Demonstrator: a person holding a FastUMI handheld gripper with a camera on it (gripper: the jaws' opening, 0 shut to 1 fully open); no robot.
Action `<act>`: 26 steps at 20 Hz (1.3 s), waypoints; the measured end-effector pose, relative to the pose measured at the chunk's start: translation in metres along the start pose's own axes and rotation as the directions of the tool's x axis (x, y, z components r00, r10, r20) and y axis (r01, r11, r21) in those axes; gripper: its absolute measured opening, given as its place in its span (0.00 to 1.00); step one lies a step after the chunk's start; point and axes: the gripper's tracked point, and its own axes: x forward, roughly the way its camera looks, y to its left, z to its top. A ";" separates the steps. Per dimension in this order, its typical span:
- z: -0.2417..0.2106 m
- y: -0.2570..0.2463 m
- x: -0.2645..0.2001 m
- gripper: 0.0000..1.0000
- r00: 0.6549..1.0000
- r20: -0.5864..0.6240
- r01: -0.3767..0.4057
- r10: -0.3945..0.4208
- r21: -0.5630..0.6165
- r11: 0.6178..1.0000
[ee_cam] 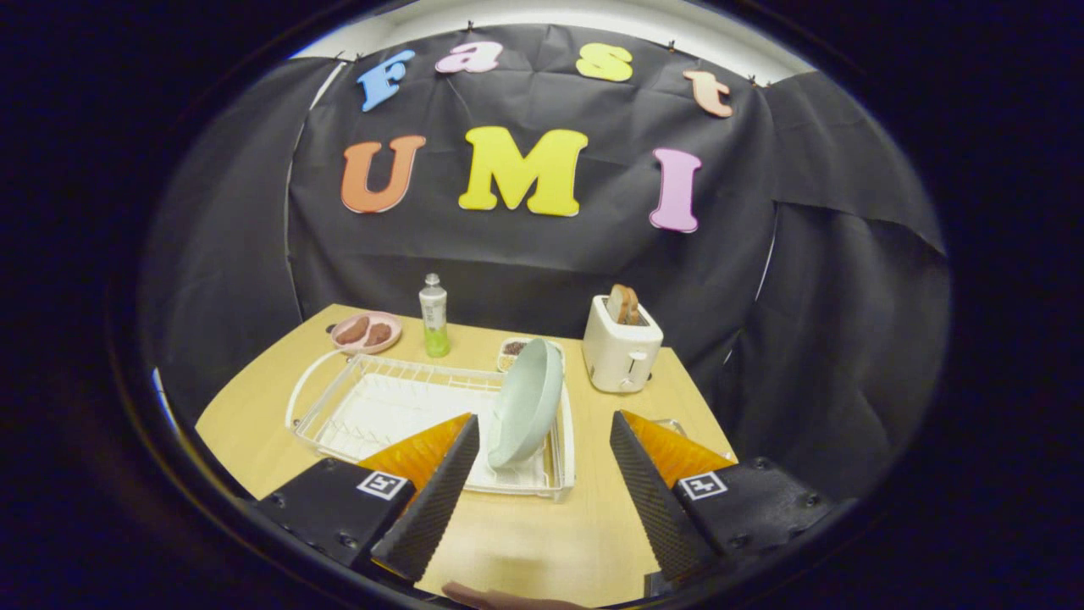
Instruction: Take the plate from the dish rack, then take the spoon from the basket and place it into the plate.
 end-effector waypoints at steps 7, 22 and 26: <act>0.034 0.013 0.085 1.00 0.962 -0.271 0.018 -0.040 -0.082 0.996; 0.034 0.023 0.144 0.61 0.797 -0.578 0.083 -0.176 -0.184 0.979; 0.028 0.032 0.140 0.37 0.786 -0.584 0.122 -0.204 -0.178 0.976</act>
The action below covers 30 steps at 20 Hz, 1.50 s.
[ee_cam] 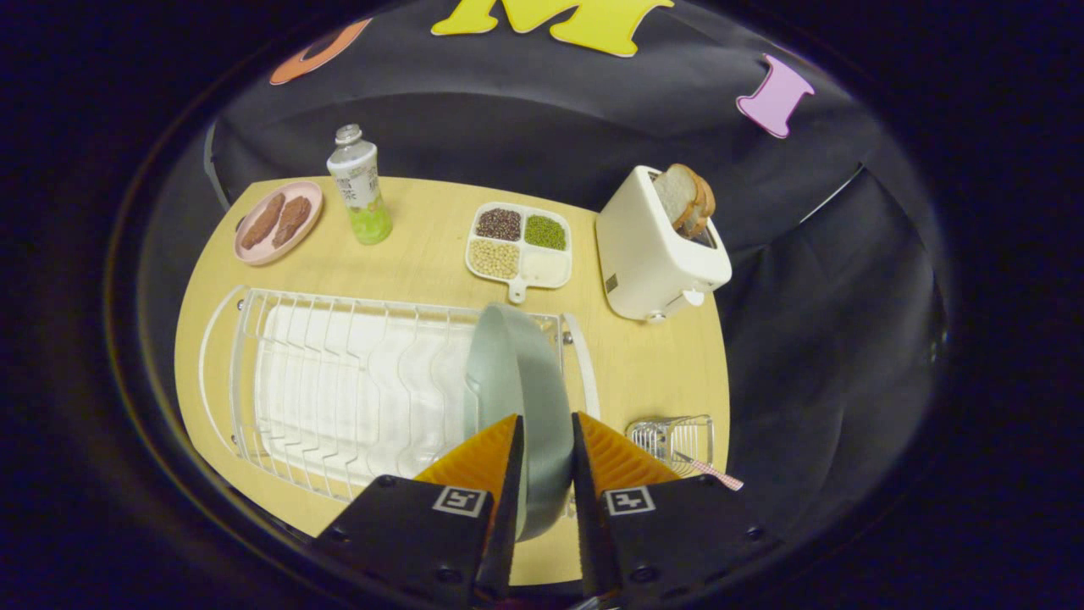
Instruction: Take the plate from the dish rack, then take the spoon from the basket and place it into the plate.
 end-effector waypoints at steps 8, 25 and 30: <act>-0.001 -0.007 -0.012 0.23 0.983 0.080 0.160 -0.164 0.046 0.986; -0.088 0.021 -0.092 0.23 0.924 0.369 -0.120 0.103 0.024 0.992; -0.178 0.076 -0.091 0.23 0.820 0.373 -0.477 0.435 0.023 0.879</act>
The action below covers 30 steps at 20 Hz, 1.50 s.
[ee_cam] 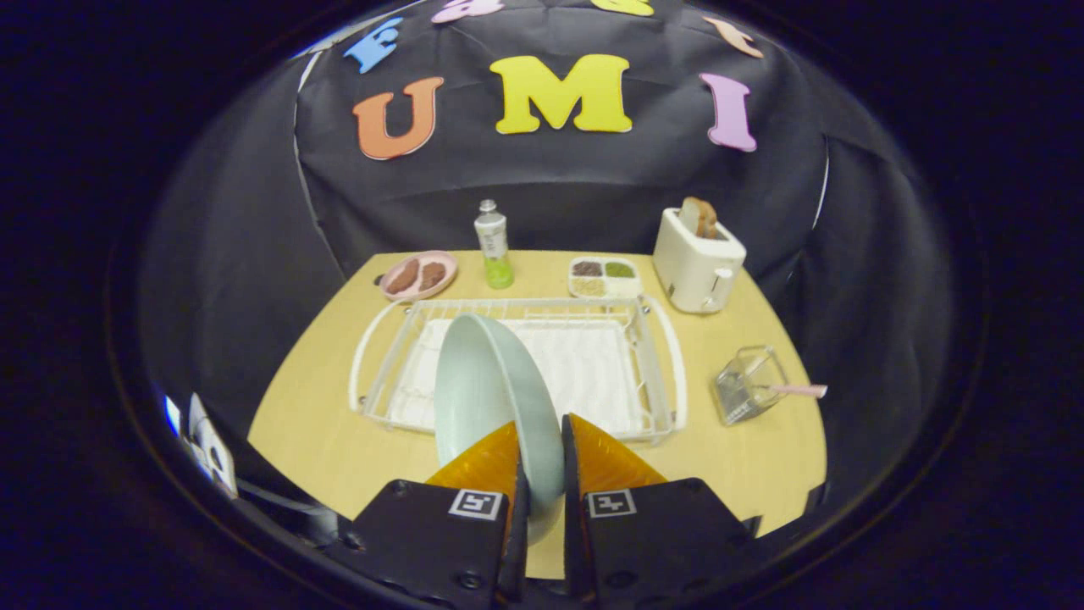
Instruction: Take the plate from the dish rack, then take the spoon from the basket and place it into the plate.
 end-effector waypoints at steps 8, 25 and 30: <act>-0.107 -0.031 0.030 0.23 0.998 -0.054 -0.020 0.026 0.115 0.993; -0.162 -0.131 0.088 0.40 0.995 0.053 -0.090 0.082 0.181 0.979; -0.134 -0.166 0.070 0.69 0.961 0.276 0.008 -0.031 0.083 0.997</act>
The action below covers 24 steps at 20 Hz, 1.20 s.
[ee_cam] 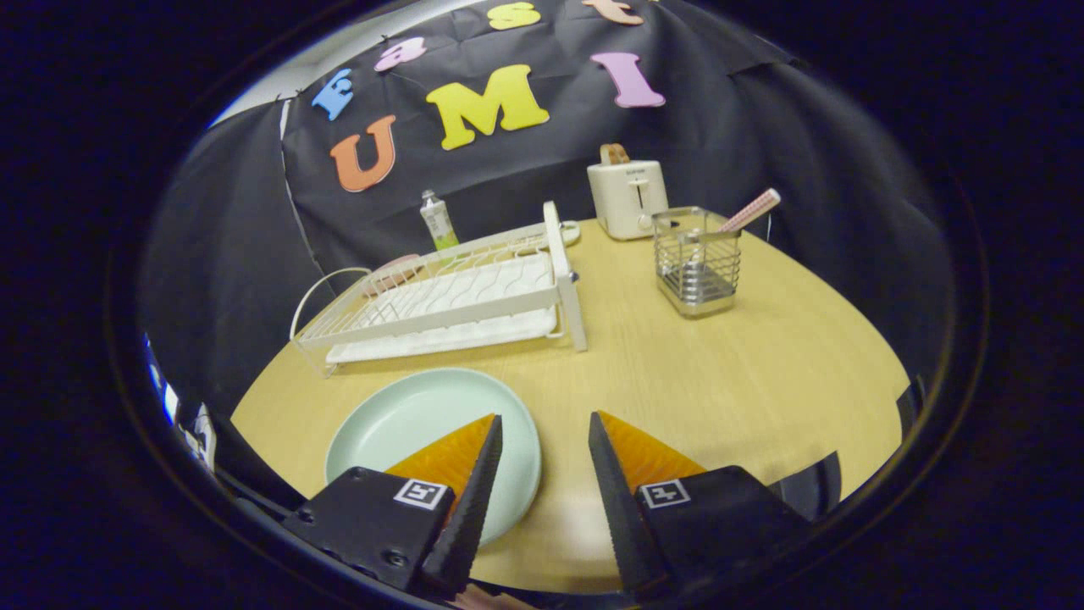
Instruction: Take the plate from the dish rack, then take the spoon from the basket and place it into the plate.
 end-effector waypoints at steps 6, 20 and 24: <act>0.024 -0.046 -0.006 0.95 0.980 0.179 0.121 -0.093 -0.154 0.981; 0.131 -0.160 0.042 0.96 0.926 0.348 0.139 -0.147 0.049 0.989; 0.168 -0.166 0.062 0.80 0.870 0.481 0.142 -0.110 -0.031 0.989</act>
